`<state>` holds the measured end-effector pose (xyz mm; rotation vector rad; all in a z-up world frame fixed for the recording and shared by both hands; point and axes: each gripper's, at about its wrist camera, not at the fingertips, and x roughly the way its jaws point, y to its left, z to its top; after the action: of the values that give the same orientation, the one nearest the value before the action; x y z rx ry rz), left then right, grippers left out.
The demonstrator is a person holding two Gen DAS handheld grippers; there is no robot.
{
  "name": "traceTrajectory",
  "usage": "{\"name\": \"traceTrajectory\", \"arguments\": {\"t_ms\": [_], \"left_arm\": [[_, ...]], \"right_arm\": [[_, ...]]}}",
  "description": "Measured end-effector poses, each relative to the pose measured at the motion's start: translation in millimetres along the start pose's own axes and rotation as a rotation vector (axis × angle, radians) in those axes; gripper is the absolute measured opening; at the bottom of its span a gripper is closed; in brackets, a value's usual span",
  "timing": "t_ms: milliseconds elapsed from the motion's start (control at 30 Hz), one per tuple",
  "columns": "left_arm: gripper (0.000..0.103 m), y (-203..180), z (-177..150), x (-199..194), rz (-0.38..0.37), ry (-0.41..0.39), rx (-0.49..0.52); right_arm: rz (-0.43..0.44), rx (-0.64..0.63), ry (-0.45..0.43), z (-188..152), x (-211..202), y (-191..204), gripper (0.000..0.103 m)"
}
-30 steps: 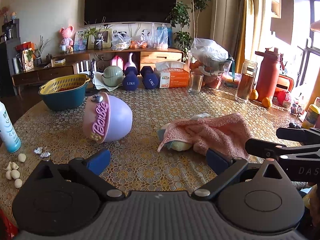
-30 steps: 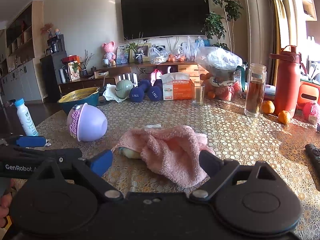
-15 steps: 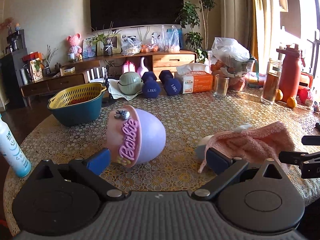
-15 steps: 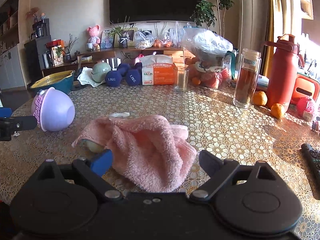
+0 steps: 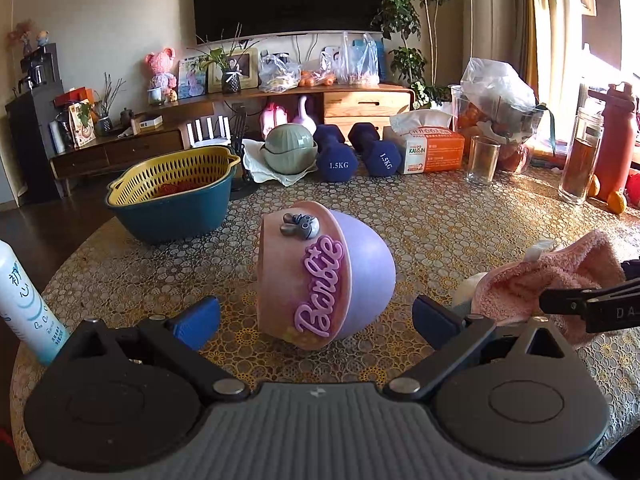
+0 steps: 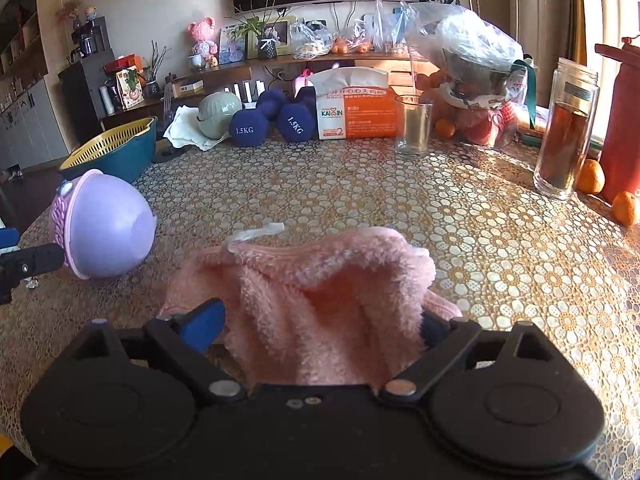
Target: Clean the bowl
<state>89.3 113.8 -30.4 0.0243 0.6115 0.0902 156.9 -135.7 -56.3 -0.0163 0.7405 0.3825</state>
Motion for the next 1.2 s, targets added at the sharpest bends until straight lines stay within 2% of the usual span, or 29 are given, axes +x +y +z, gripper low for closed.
{"name": "traceTrajectory", "arguments": {"t_ms": [233,500,667,733,767,833,900,967,1000,1033,1200], "left_arm": [[0.103,-4,0,13,-0.035,0.015,0.043],[0.102,-10,-2,32,-0.047,0.014,0.121],[0.086,-12,0,39,-0.058,0.011,0.153],[0.067,-12,1,39,-0.068,0.013,0.156],[0.063,-13,1,38,-0.085,0.015,0.155],[0.047,-14,3,35,-0.108,0.013,0.153],[0.043,-17,3,33,-0.130,0.021,0.152],[0.039,-20,3,30,-0.150,0.031,0.152],[0.033,-23,0,28,-0.164,0.040,0.153],[0.027,-26,-1,26,-0.173,0.048,0.154],[0.017,-43,-18,6,-0.201,0.067,0.182]], "right_arm": [[0.006,-0.035,0.041,5,25,16,0.096],[0.011,-0.128,0.030,3,33,31,0.093],[0.021,-0.169,0.006,-1,32,34,0.089],[0.045,-0.193,-0.005,-2,29,36,0.071],[0.058,-0.209,-0.010,-2,27,38,0.067],[0.062,-0.246,-0.023,-3,24,44,0.052],[0.056,-0.266,-0.036,-4,21,48,0.046],[0.060,-0.239,-0.043,-1,17,45,0.036],[0.067,-0.219,-0.042,1,16,42,0.028],[0.072,-0.190,-0.040,3,13,37,0.023],[0.154,-0.034,-0.029,13,-1,9,0.020]]}}
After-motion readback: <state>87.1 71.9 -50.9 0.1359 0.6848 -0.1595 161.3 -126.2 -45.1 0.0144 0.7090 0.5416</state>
